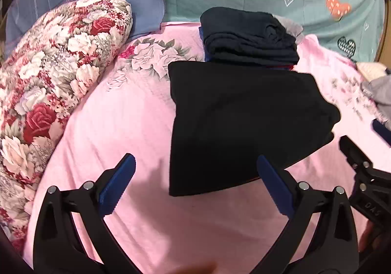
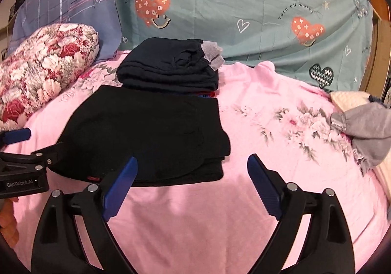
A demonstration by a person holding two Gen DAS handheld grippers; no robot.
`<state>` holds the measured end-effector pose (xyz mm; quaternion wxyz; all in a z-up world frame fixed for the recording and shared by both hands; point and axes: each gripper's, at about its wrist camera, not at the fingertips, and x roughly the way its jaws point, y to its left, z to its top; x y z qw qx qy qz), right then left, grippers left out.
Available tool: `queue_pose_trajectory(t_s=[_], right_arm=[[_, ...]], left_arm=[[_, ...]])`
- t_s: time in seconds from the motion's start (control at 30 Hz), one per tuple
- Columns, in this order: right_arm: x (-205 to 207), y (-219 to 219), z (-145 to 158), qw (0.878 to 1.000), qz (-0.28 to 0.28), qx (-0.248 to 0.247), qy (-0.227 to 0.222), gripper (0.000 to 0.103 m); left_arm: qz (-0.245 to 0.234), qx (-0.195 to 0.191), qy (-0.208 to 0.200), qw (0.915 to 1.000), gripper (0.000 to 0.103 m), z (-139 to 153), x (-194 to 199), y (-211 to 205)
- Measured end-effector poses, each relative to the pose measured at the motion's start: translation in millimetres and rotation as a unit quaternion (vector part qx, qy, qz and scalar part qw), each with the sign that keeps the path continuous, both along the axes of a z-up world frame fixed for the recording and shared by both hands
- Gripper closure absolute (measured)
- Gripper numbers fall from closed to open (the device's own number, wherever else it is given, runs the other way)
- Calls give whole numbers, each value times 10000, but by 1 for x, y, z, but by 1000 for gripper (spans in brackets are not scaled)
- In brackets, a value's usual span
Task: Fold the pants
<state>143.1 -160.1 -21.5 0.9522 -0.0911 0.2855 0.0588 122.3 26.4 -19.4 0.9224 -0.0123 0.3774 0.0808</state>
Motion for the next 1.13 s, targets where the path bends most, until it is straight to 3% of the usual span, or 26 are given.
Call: queue_pose_trajectory(t_s=[0.07,0.13,0.37,0.57,1.13], right_arm=[[1,-1,-1,9999,-112,-119,-7,4],[2,-3,-3,9999,-115,-3,97,4],[3,6,-12,9995,76,-92,305,4],[6,5,-16,9992,46,-67,393,4],[4,2,-12,9993,-85,-4,374,4]], left_arm=[[23,209,23,9998,2,-3,1,-2],[28,338,64,9994,2,-4,3,-4],[-296,194,300,9989,2,-10,5,-10],[-415,183,258,9986,2,-8,1,-12],[-350,93,439,9984,2,-16,6,-12]])
